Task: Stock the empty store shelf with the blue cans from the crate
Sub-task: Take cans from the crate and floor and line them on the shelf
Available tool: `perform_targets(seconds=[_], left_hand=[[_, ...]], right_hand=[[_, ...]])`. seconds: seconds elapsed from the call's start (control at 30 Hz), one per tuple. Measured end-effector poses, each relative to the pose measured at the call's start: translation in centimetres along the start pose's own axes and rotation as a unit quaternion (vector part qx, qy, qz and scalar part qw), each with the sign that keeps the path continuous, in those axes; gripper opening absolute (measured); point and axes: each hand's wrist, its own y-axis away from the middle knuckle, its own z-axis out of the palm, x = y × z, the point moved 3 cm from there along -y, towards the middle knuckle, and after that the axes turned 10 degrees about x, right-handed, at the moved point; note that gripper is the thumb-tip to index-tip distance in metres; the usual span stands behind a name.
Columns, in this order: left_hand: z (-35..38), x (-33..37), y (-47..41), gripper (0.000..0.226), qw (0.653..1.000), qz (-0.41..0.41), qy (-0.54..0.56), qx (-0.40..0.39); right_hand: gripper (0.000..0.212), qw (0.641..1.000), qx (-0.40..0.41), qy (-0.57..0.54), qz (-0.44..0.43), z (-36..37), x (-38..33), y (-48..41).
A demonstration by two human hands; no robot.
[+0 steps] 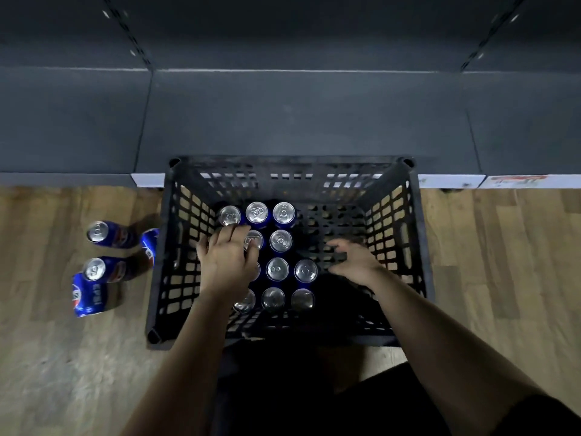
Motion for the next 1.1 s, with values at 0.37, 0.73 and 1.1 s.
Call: perform_targets(seconds=[0.37, 0.73, 1.1], left_hand=[[5.6, -1.2, -1.0, 0.047, 0.999, 0.044, -0.002, 0.020], [6.6, -0.9, -1.0, 0.059, 0.997, 0.079, -0.010, 0.018], [6.6, -1.1, -1.1, 0.057, 0.996, 0.079, -0.009, 0.030]], right_hand=[[0.077, 0.997, -0.053, 0.030, -0.054, 5.8, 2.1, -4.3], [0.080, 0.983, -0.031, 0.133, -0.125, 8.6, 1.2, -5.5], [0.080, 0.981, 0.014, 0.081, -0.174, 7.7, 1.2, -4.8]])
